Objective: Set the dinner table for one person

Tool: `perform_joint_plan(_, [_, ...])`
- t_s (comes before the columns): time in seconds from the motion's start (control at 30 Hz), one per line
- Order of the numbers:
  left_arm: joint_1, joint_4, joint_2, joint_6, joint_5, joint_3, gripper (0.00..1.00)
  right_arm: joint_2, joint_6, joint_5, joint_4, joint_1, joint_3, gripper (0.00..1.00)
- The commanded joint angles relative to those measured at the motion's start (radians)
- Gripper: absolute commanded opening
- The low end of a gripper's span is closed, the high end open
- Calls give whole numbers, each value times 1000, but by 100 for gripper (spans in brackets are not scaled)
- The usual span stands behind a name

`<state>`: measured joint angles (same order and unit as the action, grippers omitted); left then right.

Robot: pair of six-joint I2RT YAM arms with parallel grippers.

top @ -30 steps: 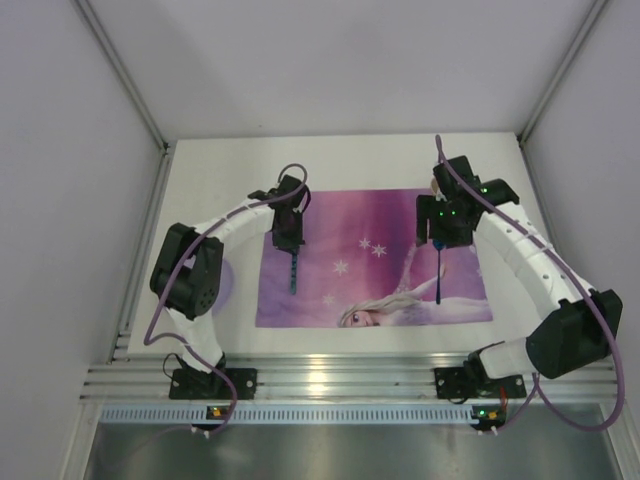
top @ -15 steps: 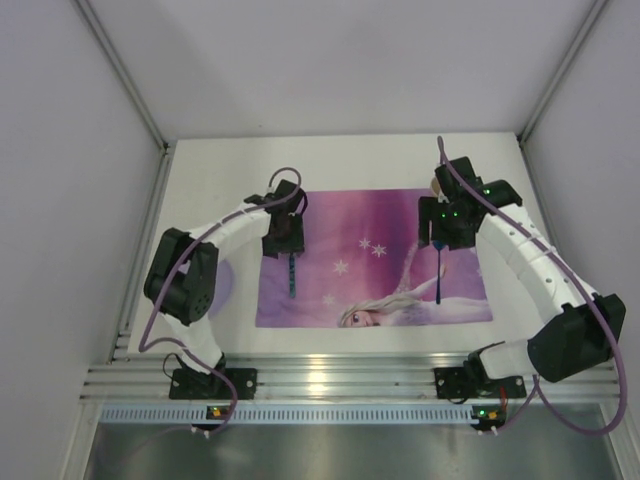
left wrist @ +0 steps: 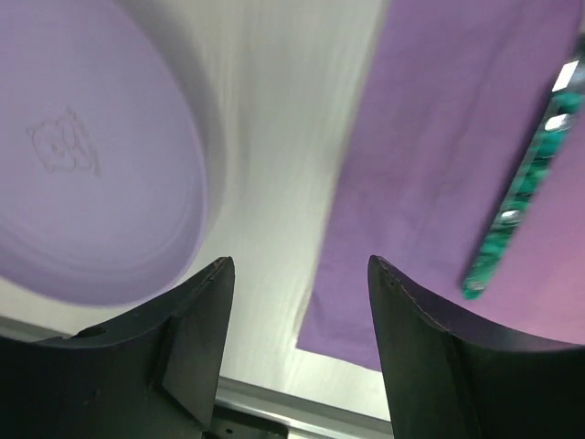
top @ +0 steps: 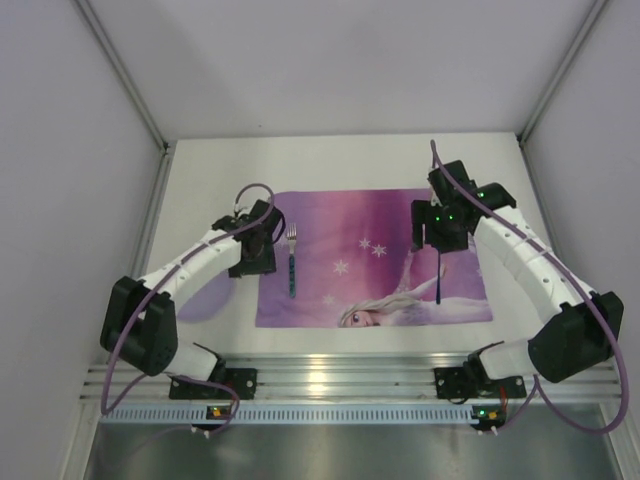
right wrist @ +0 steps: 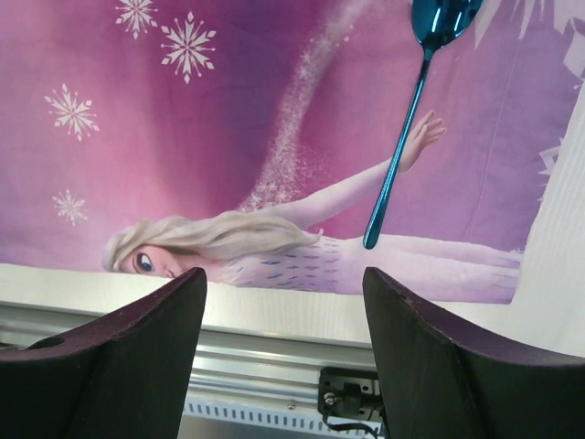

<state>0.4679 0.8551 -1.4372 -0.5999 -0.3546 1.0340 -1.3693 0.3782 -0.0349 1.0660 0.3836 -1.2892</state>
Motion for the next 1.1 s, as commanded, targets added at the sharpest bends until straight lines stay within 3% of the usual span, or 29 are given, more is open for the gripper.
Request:
perform_joint_plan(0.0, [-31,1,9,-38,-28,-83,65,6,7,15,-29,11,-2,70])
perform_joint_plan(0.1, [-90,-45,27,-29,46,-130,66,15,-8,7,-23,11,10,70])
perform_joint_plan(0.37, [-164,-77,23,41,3,-130,66,29,-28,0,-17,9,42,70])
perform_joint_plan(0.67, [-308,-211,-68,112,36,-161,57,18,-28,13,-28,9,39,70])
perform_joint_plan(0.77, [-310,-237,-115,135,19,-138,40,22,-30,10,-28,9,45,70])
perform_joint_plan(0.93, [-311,-251,-213,156,0,-104,0,30,-32,-8,-24,9,53,70])
perform_joint_plan(1.07, [-311,-202,-226,190,-21,-17,0,35,-29,-14,-24,5,47,70])
